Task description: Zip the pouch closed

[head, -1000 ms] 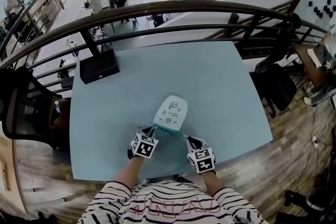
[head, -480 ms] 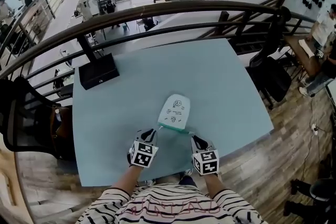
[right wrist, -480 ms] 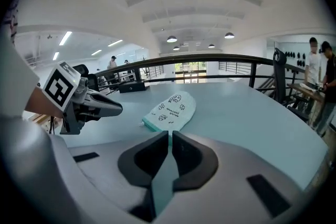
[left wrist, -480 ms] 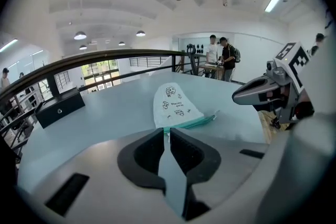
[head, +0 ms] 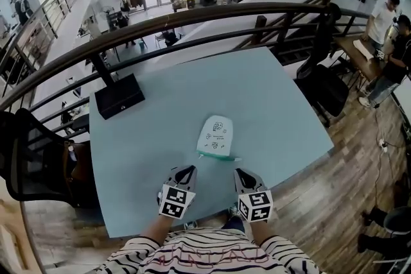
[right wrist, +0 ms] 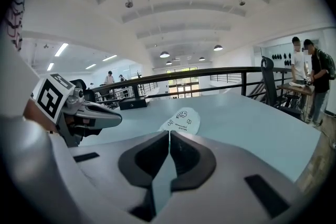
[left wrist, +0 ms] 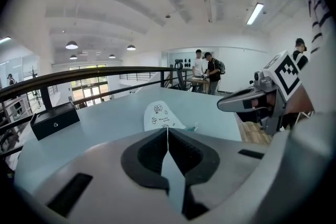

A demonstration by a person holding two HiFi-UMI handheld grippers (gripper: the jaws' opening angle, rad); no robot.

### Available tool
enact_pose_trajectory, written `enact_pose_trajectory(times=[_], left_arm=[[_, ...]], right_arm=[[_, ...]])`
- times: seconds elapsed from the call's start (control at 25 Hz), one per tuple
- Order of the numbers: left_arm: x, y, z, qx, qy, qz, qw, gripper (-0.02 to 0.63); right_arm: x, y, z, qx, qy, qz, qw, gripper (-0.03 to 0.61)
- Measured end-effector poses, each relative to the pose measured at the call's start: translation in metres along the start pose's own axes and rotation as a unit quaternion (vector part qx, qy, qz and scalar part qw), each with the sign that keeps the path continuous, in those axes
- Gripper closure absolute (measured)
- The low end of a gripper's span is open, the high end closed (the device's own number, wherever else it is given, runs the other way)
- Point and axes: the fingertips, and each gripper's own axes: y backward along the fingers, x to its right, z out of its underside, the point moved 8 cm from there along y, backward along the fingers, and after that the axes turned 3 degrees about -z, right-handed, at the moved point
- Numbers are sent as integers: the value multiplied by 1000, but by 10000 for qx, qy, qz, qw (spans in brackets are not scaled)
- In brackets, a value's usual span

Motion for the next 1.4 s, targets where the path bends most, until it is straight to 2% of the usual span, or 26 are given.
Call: enact_pose_trajectory(times=[0.24, 0.52, 1.4], left_arm=[[6, 30, -4, 298, -45, 209, 9993, 588], [7, 56, -5, 552, -71, 235, 9982, 588], [7, 99, 8, 799, -177, 197, 9964, 589]], right_arm=[[-27, 12, -8, 239, -38, -22, 9997, 549], [-48, 24, -15, 432, -3, 5, 9991, 549], [-85, 45, -7, 545, 122, 141, 9983, 551]])
